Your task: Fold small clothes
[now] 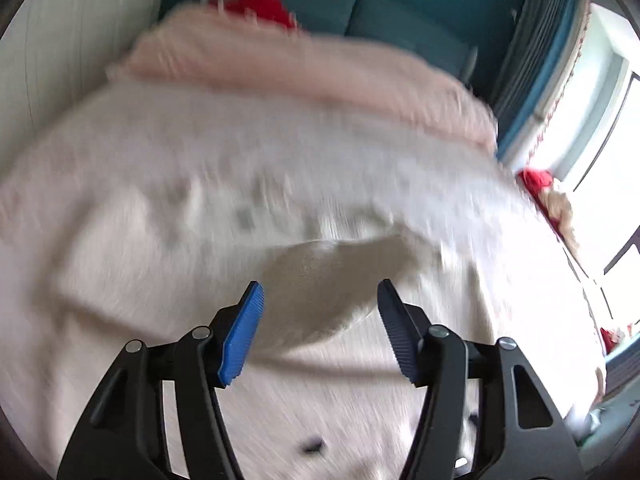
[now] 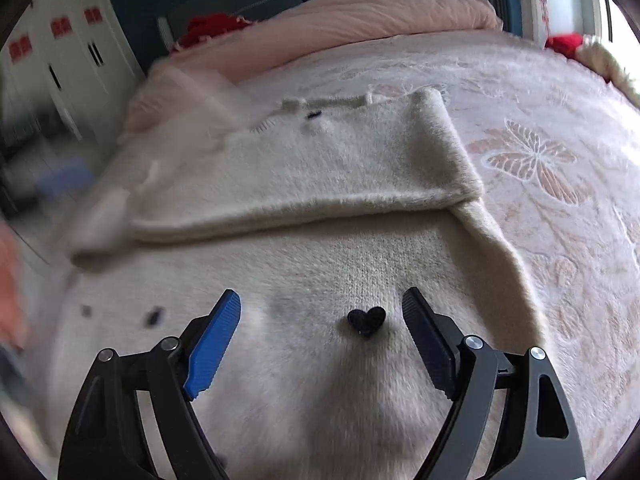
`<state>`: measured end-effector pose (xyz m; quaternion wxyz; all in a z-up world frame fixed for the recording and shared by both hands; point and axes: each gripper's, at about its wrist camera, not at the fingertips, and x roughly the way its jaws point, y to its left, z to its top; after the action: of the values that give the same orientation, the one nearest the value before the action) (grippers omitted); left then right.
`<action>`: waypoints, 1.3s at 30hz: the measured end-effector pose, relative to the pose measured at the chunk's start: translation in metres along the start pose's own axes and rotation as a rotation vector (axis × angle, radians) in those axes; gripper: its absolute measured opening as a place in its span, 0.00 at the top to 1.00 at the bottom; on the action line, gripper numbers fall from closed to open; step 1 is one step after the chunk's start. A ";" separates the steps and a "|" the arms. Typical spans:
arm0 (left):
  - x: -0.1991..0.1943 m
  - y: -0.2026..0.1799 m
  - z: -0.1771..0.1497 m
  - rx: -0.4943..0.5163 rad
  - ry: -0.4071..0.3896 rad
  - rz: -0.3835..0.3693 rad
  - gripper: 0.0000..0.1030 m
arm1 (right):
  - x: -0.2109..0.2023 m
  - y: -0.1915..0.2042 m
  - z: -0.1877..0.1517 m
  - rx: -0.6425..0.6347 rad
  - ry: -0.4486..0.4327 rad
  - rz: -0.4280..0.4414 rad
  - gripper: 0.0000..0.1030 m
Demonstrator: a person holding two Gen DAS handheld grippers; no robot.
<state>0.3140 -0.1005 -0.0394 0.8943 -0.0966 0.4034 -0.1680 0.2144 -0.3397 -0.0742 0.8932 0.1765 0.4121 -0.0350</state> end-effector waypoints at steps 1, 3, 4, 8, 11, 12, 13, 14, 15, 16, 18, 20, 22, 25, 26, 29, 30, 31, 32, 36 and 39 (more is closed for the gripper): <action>0.003 0.005 -0.018 -0.039 0.032 -0.028 0.44 | -0.008 -0.003 0.005 0.009 0.000 0.020 0.18; -0.001 0.034 -0.036 -0.148 0.050 -0.075 0.39 | -0.014 -0.004 0.017 0.015 -0.004 0.056 0.17; -0.004 0.046 -0.039 -0.197 0.044 -0.072 0.35 | -0.014 -0.004 0.030 0.023 -0.005 0.082 0.17; -0.017 0.130 -0.022 -0.390 0.008 -0.031 0.32 | 0.028 0.008 0.071 0.085 0.079 0.162 0.17; -0.019 0.174 -0.007 -0.501 0.004 0.012 0.33 | 0.075 0.027 0.091 0.117 0.145 0.183 0.17; -0.018 0.195 -0.002 -0.559 0.007 0.024 0.33 | 0.088 0.034 0.094 0.121 0.154 0.176 0.17; -0.016 0.205 0.000 -0.601 0.003 0.027 0.33 | 0.101 0.044 0.097 0.125 0.161 0.173 0.19; -0.015 0.219 0.001 -0.652 0.000 0.031 0.33 | 0.108 0.051 0.098 0.126 0.162 0.178 0.23; -0.010 0.225 0.001 -0.682 0.000 0.034 0.33 | 0.115 0.060 0.100 0.127 0.163 0.178 0.49; -0.007 0.235 -0.001 -0.724 0.005 0.031 0.34 | 0.122 0.067 0.101 0.124 0.175 0.178 0.89; 0.002 0.243 -0.001 -0.779 0.015 0.027 0.35 | 0.127 0.080 0.111 0.131 0.183 0.195 0.91; 0.001 0.247 -0.003 -0.827 0.012 -0.008 0.36 | 0.104 0.093 0.132 0.104 0.090 0.243 0.92; -0.003 0.241 -0.002 -0.845 -0.005 -0.051 0.36 | 0.079 0.103 0.155 0.083 0.020 0.288 0.92; -0.002 0.228 -0.008 -0.870 0.009 -0.111 0.35 | 0.050 0.115 0.188 0.039 -0.038 0.317 0.92; 0.004 0.222 -0.008 -0.886 0.025 -0.125 0.36 | 0.043 0.118 0.197 0.030 -0.045 0.329 0.92; 0.022 0.218 -0.009 -0.916 0.042 -0.092 0.57 | 0.013 0.113 0.215 0.010 -0.111 0.326 0.92; 0.028 0.221 -0.007 -0.926 0.035 -0.076 0.68 | -0.001 0.100 0.219 0.022 -0.143 0.323 0.92; 0.032 0.227 -0.007 -0.958 0.038 -0.040 0.85 | -0.009 0.089 0.220 0.034 -0.161 0.316 0.92; 0.037 0.232 -0.008 -0.994 0.043 -0.043 0.88 | -0.018 0.073 0.219 0.049 -0.183 0.295 0.92; 0.041 0.226 -0.006 -0.911 0.040 0.045 0.92 | 0.009 -0.001 0.182 0.119 -0.083 0.148 0.93; 0.040 0.219 -0.011 -0.845 0.007 0.098 0.93 | 0.049 -0.049 0.134 0.187 0.021 0.048 0.94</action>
<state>0.3792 0.0868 -0.1421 0.7815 -0.4350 0.4440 0.0544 0.3331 -0.4275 -0.0448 0.8690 0.2693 0.4120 -0.0500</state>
